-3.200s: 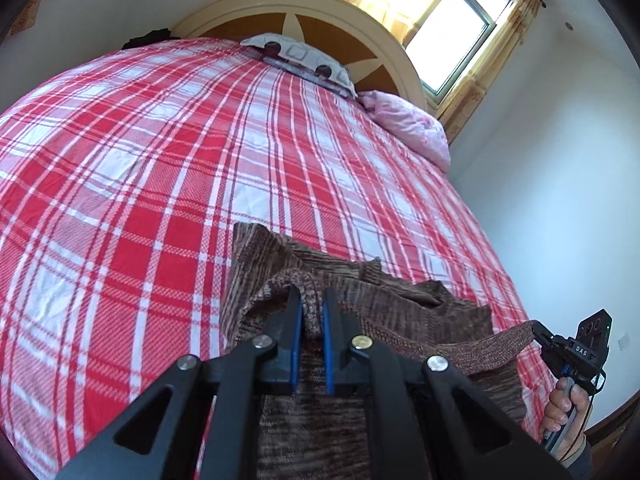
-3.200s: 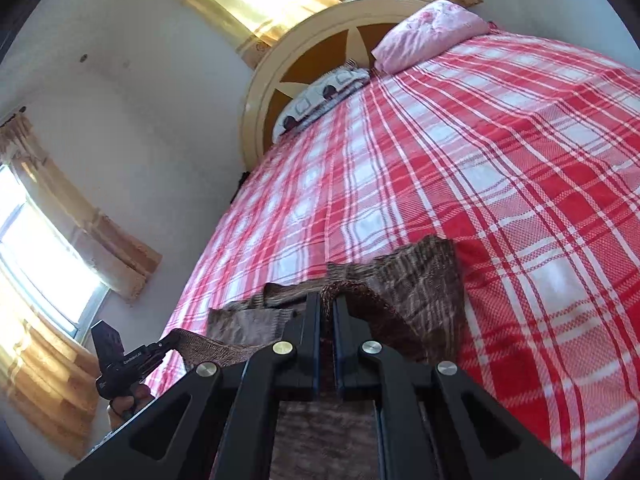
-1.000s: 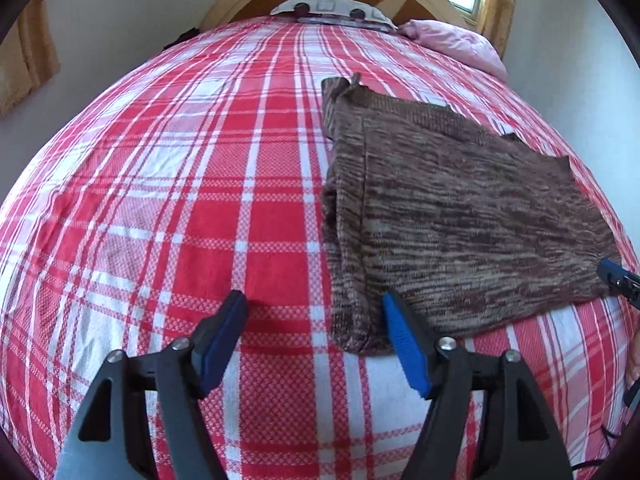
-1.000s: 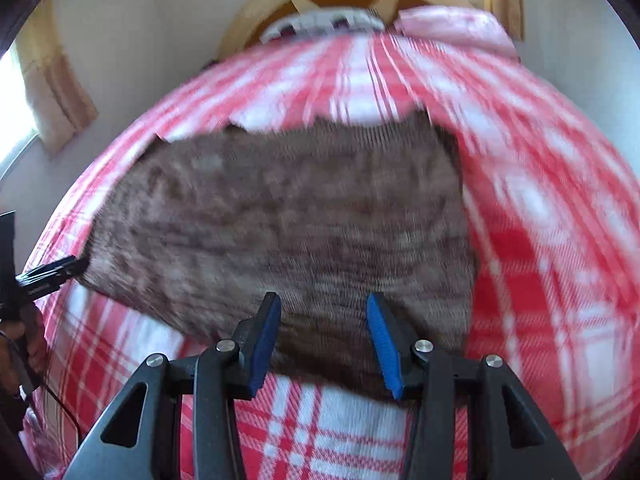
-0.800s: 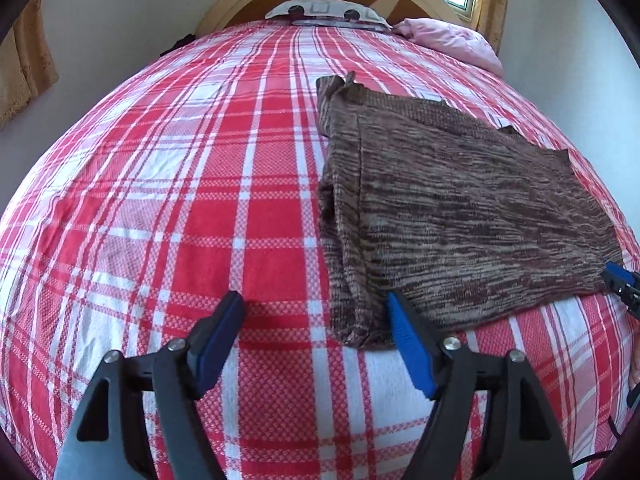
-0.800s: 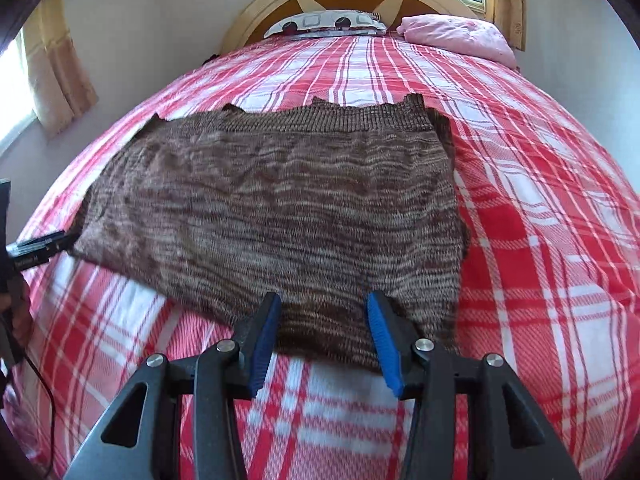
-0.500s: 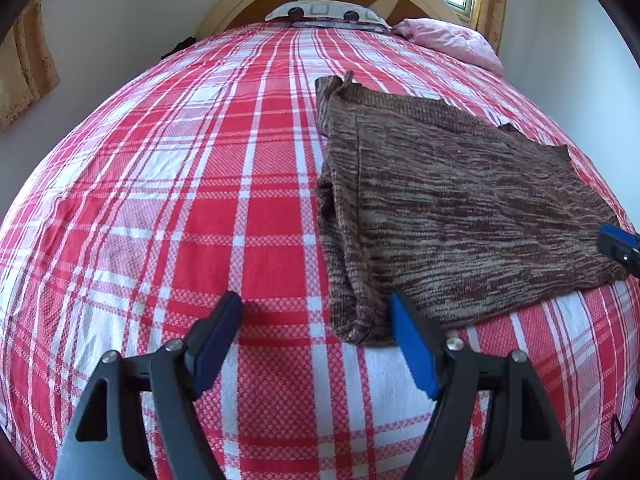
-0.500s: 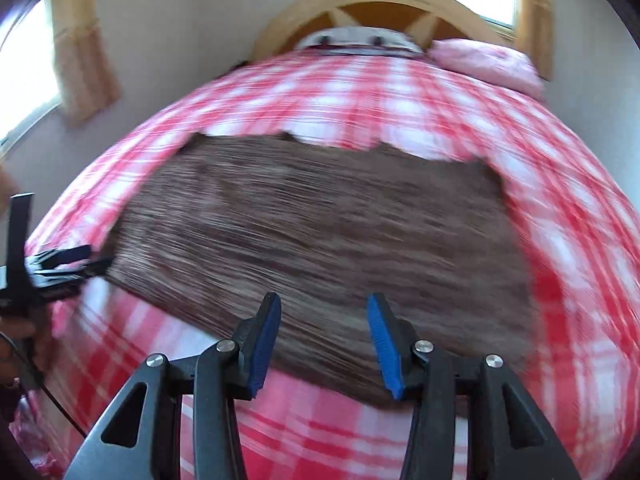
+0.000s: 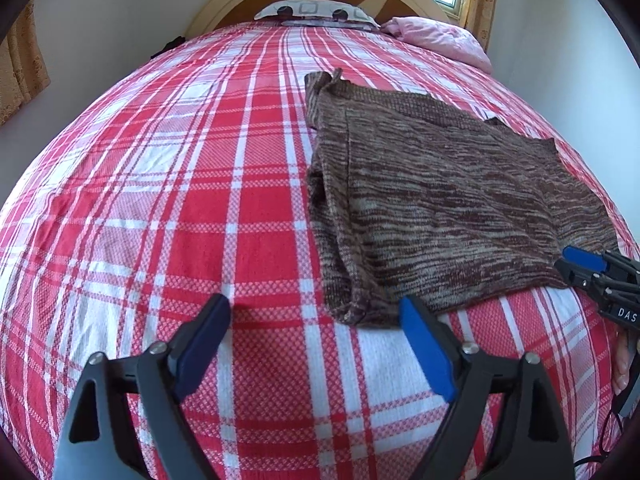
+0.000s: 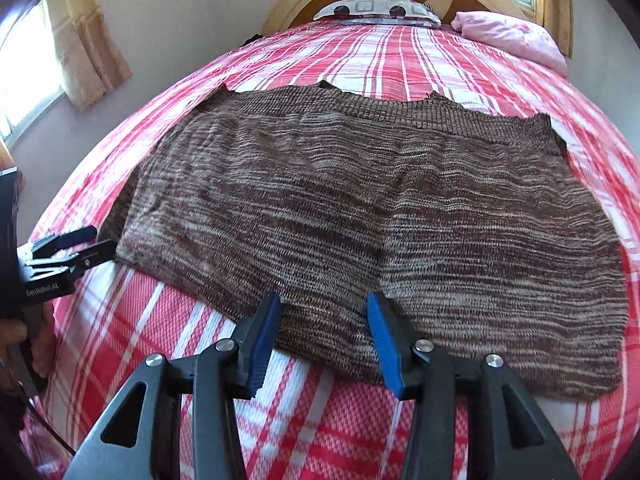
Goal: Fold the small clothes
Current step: 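Move the right tool to the folded sweater edge and close on it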
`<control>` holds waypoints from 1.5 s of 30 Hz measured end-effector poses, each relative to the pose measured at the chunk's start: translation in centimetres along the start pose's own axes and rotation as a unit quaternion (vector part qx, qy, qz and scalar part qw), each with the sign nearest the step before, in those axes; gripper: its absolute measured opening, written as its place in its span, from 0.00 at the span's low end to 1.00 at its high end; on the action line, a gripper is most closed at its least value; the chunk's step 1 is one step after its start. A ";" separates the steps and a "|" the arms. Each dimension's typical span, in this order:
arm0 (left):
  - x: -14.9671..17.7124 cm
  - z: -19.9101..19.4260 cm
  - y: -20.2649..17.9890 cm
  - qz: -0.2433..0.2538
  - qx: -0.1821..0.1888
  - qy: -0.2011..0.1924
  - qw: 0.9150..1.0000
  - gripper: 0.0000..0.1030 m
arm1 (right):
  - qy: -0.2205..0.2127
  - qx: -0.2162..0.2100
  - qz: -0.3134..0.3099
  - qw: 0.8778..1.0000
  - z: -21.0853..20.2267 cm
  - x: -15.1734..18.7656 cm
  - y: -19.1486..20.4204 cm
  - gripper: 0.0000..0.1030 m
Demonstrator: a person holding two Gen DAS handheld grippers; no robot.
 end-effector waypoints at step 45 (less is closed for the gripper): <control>-4.7 -5.7 12.7 -0.133 0.014 -0.070 0.989 0.95 | -0.155 0.058 -0.296 0.941 -2.3 -1.0 24.2 0.48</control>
Point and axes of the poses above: each gripper's, at about its wrist camera, not at the fingertips, and z roughly the way its jaws point, y to its left, x to its underside, the point moved 1 cm from there along z, roughly the way its jaws point, and after that the axes turned 15 degrees about x, right-handed, at the moved point
